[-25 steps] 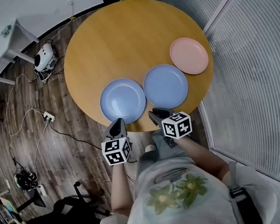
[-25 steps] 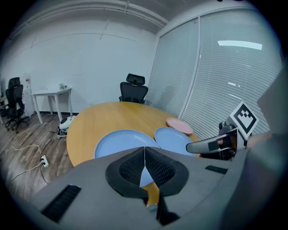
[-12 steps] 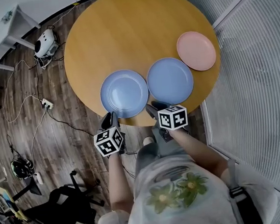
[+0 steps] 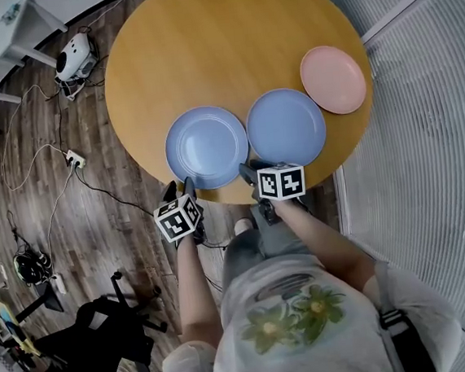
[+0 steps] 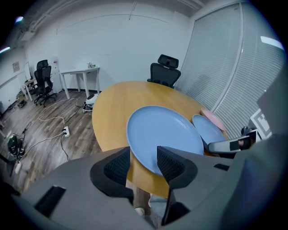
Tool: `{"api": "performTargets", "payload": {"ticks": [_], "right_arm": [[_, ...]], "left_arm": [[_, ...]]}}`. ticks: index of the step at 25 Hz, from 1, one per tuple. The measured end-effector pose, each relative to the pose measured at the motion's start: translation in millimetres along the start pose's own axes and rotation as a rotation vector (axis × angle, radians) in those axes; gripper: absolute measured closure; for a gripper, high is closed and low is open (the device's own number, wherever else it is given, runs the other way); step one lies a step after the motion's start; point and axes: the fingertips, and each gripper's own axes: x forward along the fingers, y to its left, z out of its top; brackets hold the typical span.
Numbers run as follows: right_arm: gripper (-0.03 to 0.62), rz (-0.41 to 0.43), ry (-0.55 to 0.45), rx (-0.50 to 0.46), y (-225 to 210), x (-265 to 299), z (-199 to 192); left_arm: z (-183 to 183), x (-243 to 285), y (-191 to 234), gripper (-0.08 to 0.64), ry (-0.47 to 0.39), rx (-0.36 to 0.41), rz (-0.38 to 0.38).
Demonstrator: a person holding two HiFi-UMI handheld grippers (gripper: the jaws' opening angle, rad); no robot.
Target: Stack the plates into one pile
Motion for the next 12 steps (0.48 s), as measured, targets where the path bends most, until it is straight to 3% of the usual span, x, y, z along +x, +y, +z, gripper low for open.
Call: {"api": "performTargets", "payload": {"ticks": [9,12], "right_arm": [[0.457,-0.043,0.032,0.033,-8.2,18.7,-1.5],[0.457,-0.035,0.057,0.035,-7.5,25.7,-6.0]], "left_arm": [[-4.4,22.8,28.2,0.374,0.057,-0.031,0.053],[-8.8,30.5,27.6,0.377,0.069,-0.055,0.036]]}}
